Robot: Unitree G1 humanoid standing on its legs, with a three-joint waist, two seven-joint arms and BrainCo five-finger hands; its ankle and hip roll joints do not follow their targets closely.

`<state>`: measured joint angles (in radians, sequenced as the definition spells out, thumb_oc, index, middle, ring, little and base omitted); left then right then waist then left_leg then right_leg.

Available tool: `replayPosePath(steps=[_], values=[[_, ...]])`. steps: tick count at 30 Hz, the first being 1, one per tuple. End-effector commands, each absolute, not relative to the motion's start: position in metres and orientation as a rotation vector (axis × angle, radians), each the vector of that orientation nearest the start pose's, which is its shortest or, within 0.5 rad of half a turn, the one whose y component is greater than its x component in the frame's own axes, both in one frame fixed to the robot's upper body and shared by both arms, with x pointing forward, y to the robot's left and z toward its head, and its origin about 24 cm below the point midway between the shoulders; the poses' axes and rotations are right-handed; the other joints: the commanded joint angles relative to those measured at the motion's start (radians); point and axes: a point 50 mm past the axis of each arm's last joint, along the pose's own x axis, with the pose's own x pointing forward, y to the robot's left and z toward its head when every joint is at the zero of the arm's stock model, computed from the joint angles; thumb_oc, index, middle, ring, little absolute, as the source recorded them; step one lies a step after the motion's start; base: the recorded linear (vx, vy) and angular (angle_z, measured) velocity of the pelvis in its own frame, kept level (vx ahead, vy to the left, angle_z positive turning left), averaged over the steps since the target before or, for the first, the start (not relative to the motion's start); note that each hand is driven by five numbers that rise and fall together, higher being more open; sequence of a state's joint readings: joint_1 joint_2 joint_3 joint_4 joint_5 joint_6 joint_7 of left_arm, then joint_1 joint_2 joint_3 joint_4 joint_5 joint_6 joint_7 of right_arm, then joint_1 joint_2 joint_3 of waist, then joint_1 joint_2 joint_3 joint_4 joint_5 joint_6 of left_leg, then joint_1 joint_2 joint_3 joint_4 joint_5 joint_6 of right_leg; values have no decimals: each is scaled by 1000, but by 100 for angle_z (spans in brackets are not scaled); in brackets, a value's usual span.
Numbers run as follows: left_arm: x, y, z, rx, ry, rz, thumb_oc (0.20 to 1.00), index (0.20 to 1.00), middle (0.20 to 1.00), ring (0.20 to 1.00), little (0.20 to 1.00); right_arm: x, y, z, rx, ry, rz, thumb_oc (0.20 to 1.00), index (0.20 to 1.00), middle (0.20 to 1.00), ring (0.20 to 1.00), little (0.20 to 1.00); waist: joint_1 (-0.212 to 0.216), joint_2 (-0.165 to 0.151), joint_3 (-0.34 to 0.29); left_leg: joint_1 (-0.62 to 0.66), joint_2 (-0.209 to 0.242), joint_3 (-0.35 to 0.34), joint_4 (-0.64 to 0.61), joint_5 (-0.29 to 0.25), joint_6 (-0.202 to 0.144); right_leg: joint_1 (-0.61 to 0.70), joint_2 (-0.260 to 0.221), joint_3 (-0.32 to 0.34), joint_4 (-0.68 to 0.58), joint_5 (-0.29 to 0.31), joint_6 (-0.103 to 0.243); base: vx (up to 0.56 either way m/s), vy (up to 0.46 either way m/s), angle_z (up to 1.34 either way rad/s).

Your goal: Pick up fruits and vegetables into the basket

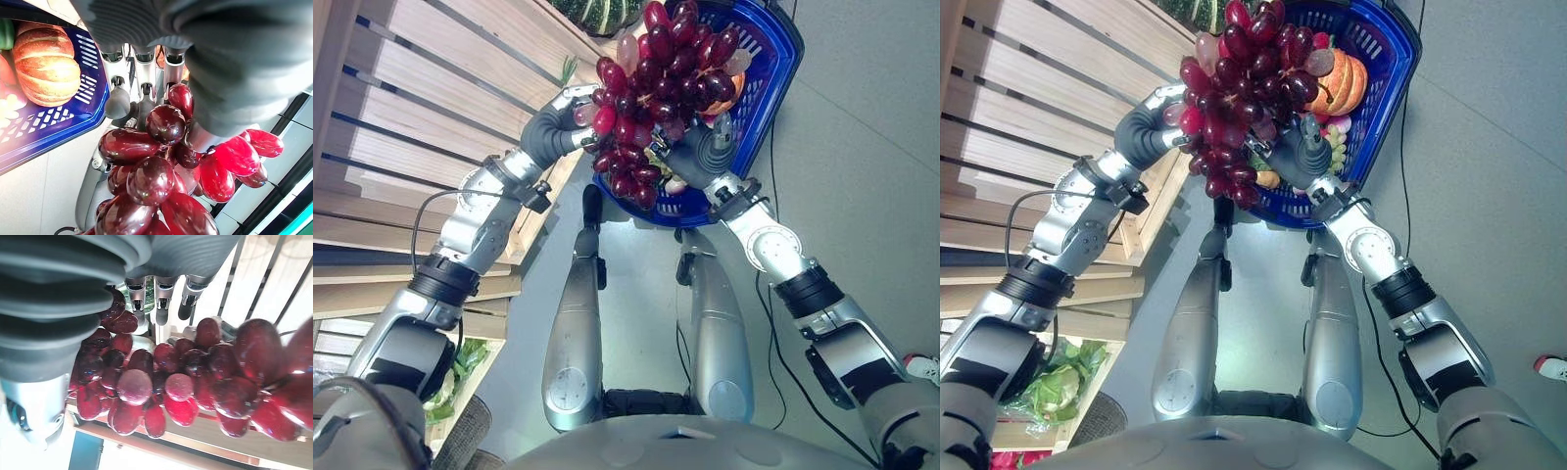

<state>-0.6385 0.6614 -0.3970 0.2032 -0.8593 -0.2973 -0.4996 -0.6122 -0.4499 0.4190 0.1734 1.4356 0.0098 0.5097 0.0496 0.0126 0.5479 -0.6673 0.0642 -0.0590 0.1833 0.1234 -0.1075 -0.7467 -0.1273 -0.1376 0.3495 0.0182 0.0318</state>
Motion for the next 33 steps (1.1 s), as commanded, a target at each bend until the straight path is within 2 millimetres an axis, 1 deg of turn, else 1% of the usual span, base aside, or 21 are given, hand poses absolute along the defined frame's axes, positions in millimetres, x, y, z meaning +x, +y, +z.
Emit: replayPosePath(steps=[1,6,13,18,24,29,30,31,32,33], values=[[304,136,225,97,-651,-972,200,200,200,200,200,302,-91,202,865,-390,1155,1000,1000,1000,1000,1000,-19,8,-28,-2,-119,67,31,-66,88,84,58,-64,-50,-22,17,0,0,0],[303,131,223,159,-620,-1016,200,200,200,200,200,300,-89,205,860,-395,1156,1000,1000,1000,1000,1000,-21,9,-28,-7,-120,68,32,-65,88,81,57,-63,-52,-19,18,0,0,0],[301,124,221,220,-581,-1072,200,200,200,200,200,300,-85,207,790,-392,1129,1000,1000,1000,1000,1000,-22,14,-28,-8,-120,71,32,-63,89,81,54,-64,-55,-15,18,0,0,0],[301,120,221,250,-561,-1094,200,200,200,200,200,305,-85,209,690,-379,1054,1000,1000,1000,1000,1000,-23,17,-28,-8,-121,74,29,-58,90,82,55,-64,-60,-12,17,0,0,0],[300,118,220,270,-544,-1118,200,200,200,200,200,307,-86,207,636,-356,1014,1000,1000,1000,1000,1000,-23,21,-28,-6,-122,76,24,-54,92,84,56,-65,-64,-10,17,0,0,0],[298,116,221,284,-542,-1127,200,200,200,200,200,310,-87,207,518,-351,940,1000,1000,1000,1000,1000,-23,21,-28,-10,-120,78,19,-49,92,81,56,-64,-70,-5,17,0,0,0],[298,115,221,288,-540,-1129,200,200,200,200,200,310,-86,207,508,-345,935,915,915,915,915,915,-23,21,-28,-9,-120,78,18,-48,92,81,56,-64,-71,-4,17,0,0,0],[298,115,220,289,-538,-1131,200,200,200,200,200,311,-86,207,505,-338,934,671,671,671,671,671,-23,21,-28,-9,-120,79,18,-48,92,82,56,-64,-72,-4,16,0,0,0],[298,115,221,288,-537,-1131,200,200,200,200,200,311,-87,208,509,-337,939,200,200,200,200,200,-24,21,-28,-10,-120,79,18,-48,92,80,57,-64,-72,-3,16,0,0,0],[298,115,221,288,-536,-1131,200,200,200,200,200,311,-87,208,513,-336,943,200,200,200,200,200,-24,21,-28,-11,-120,80,18,-47,92,79,57,-64,-72,-3,16,0,0,0]])
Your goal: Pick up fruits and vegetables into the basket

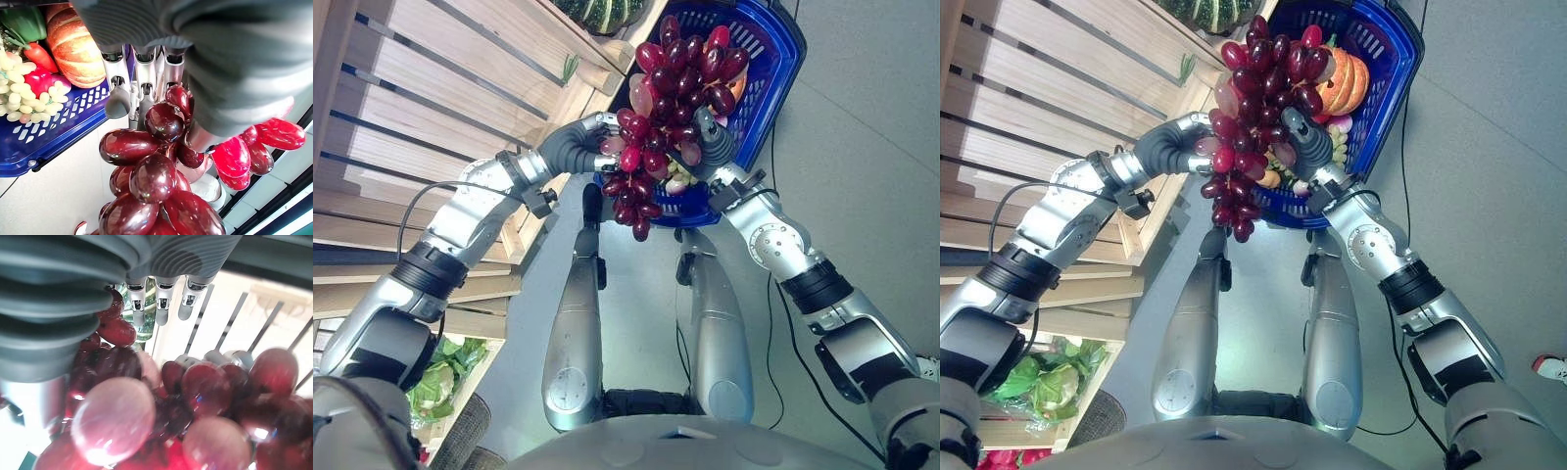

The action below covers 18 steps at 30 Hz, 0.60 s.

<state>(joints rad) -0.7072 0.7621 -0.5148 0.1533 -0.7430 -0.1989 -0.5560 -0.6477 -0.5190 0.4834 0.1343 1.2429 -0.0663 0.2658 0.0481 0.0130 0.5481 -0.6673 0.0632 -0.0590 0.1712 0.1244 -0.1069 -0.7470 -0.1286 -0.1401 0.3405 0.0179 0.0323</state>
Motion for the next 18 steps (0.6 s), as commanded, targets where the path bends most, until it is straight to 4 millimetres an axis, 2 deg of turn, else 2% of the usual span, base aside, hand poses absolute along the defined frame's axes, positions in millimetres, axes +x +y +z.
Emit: replayPosePath(steps=[1,14,15,16,17,18], values=[[298,115,220,290,-533,-1134,200,200,200,200,200,310,-86,208,525,-331,955,200,200,200,200,200,-22,20,-28,-12,-119,80,31,-48,92,79,58,-61,-61,-4,16,0,0,0],[300,113,218,315,-504,-1109,200,200,200,200,200,305,-77,202,621,-287,1047,200,200,200,200,200,-16,27,-28,-14,-123,76,35,-51,94,78,57,-63,-57,-8,15,0,0,0],[301,114,217,325,-497,-1091,238,238,238,238,238,305,-77,203,628,-287,1054,200,200,200,200,200,-15,26,-28,-14,-123,76,35,-50,94,79,56,-63,-58,-8,15,0,0,0],[303,115,216,340,-486,-1056,501,501,501,501,501,305,-77,203,642,-287,1063,200,200,200,200,200,-14,27,-28,-13,-124,75,35,-50,94,80,56,-64,-58,-8,15,0,0,0],[306,118,215,343,-474,-1022,1000,1000,1000,1000,1000,305,-77,203,653,-286,1069,200,200,200,200,200,-14,27,-28,-13,-125,74,37,-50,93,81,56,-65,-57,-7,15,0,0,0],[308,120,214,346,-464,-989,1000,1000,1000,1000,1000,304,-76,203,664,-289,1073,200,200,200,200,200,-12,28,-28,-13,-126,72,37,-50,94,82,56,-66,-55,-9,15,0,0,0]])
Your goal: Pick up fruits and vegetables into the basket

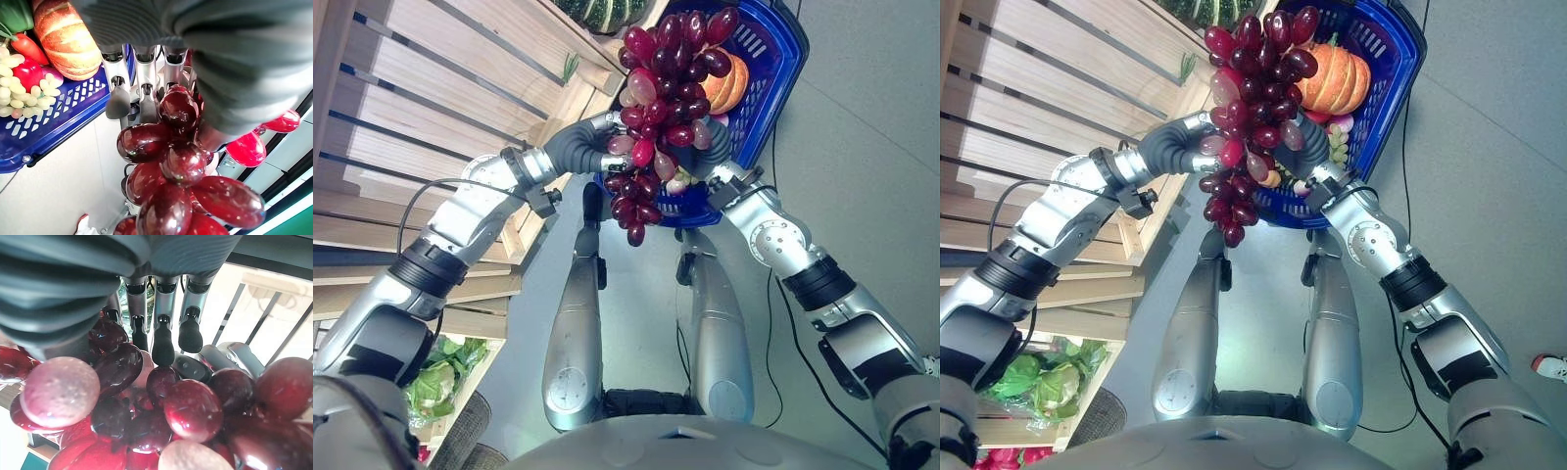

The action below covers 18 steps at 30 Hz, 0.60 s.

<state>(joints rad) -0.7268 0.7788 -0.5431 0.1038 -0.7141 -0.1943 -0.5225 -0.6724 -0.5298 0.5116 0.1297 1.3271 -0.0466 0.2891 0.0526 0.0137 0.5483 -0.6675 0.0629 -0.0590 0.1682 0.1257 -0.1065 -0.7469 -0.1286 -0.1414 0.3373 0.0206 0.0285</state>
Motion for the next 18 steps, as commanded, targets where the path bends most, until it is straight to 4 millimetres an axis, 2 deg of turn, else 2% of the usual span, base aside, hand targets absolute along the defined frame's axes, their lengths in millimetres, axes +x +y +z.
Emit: replayPosePath(steps=[1,18], values=[[309,122,214,346,-455,-981,1000,1000,1000,1000,1000,304,-76,203,680,-291,1080,200,200,200,200,200,-15,27,-28,-16,-127,70,45,-52,95,79,56,-65,-48,-12,20,0,0,0],[318,141,204,377,-391,-813,1000,1000,1000,1000,1000,304,-84,204,773,-347,1099,200,200,200,200,200,-7,33,-28,-20,-133,67,52,-54,99,80,54,-73,-44,-16,19,2,0,1]])
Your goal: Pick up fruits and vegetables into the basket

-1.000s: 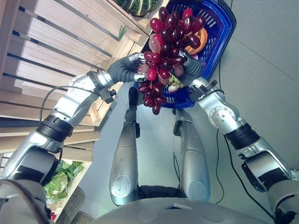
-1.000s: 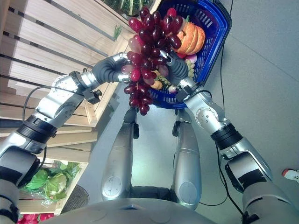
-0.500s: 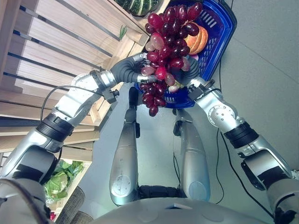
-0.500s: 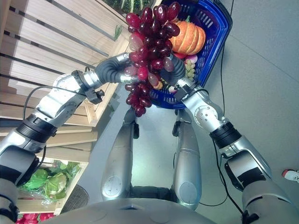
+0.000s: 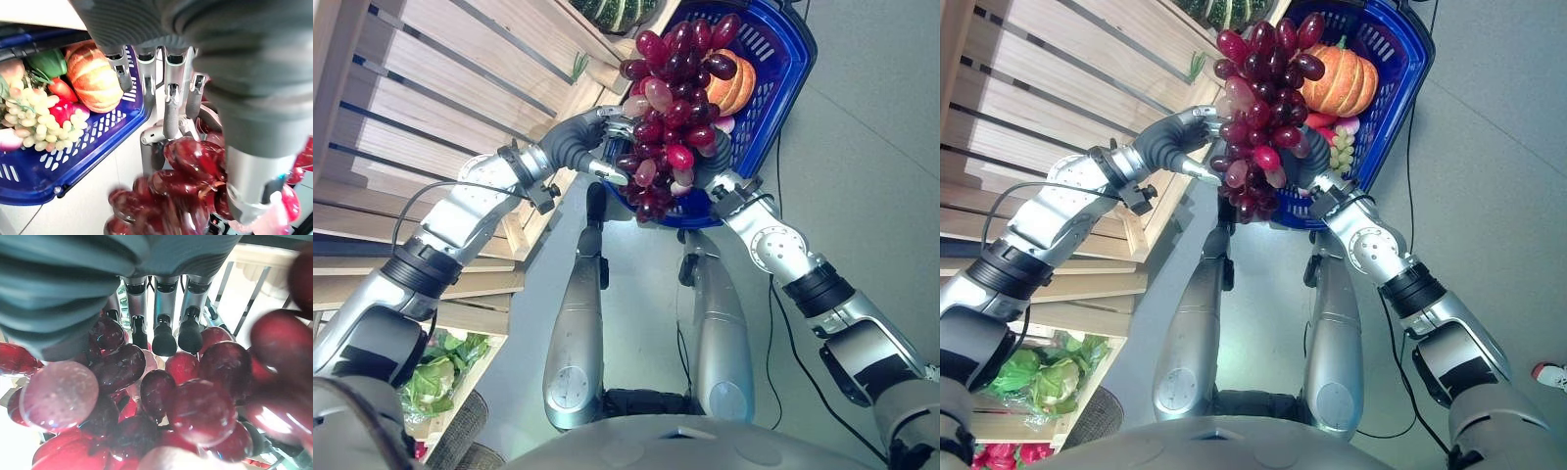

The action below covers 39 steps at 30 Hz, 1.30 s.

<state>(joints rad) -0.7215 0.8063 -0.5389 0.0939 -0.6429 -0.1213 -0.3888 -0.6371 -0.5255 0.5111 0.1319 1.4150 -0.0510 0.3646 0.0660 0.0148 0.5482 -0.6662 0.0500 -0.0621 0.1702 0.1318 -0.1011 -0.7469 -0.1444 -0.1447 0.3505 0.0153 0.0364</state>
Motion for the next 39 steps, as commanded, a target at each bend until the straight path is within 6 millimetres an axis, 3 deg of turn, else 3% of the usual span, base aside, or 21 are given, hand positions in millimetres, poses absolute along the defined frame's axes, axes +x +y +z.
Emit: replayPosePath(steps=[1,5,10,14,18,22,28,31,39], values=[[320,143,205,369,-400,-778,1000,1000,1000,1000,1000,304,-86,204,776,-354,1095,200,200,200,200,200,-20,32,-28,-21,-120,70,51,-61,94,80,70,-69,-56,-11,11,0,0,0],[325,159,207,298,-449,-579,1000,1000,1000,1000,1000,306,-91,206,803,-389,1074,200,200,200,200,200,-17,30,-28,-18,-120,66,49,-59,94,83,73,-71,-54,-13,11,0,0,0],[333,198,202,152,-527,-146,1000,1000,1000,1000,1000,309,-96,208,832,-450,1008,200,200,200,200,200,-9,17,-28,-20,-124,54,55,-63,93,82,78,-74,-45,-26,9,8,-34,0],[332,210,197,123,-588,26,1000,1000,1000,1000,1000,317,-99,207,814,-451,905,200,200,200,200,200,-4,10,-28,-20,-124,52,61,-68,88,82,82,-76,-37,-35,6,3,-9,0],[335,218,190,114,-595,153,1000,1000,1000,1000,1000,336,-115,199,777,-399,737,200,200,200,200,200,-1,7,-28,-21,-121,55,64,-70,81,80,85,-79,-27,-43,3,0,0,0],[343,222,183,111,-553,209,1000,1000,1000,1000,1000,361,-136,185,676,-303,534,200,200,200,200,200,3,11,-28,-21,-119,60,65,-70,75,77,87,-81,-23,-47,2,0,0,0],[356,230,178,123,-485,238,1000,1000,1000,1000,1000,394,-185,171,506,-118,214,200,200,200,200,200,16,32,-28,-29,-120,66,75,-74,69,68,79,-91,-9,-53,1,0,0,0],[362,227,181,117,-475,225,1000,1000,1000,1000,1000,406,-207,174,389,-63,67,200,200,200,200,200,28,51,-28,-38,-123,62,82,-74,69,56,74,-93,-1,-54,1,0,0,0],[368,212,187,88,-490,180,1000,1000,1000,1000,1000,418,-232,198,88,-15,-202,200,200,200,200,200,55,87,-28,-71,-135,53,106,-74,73,16,65,-93,28,-54,0,0,0,0]])
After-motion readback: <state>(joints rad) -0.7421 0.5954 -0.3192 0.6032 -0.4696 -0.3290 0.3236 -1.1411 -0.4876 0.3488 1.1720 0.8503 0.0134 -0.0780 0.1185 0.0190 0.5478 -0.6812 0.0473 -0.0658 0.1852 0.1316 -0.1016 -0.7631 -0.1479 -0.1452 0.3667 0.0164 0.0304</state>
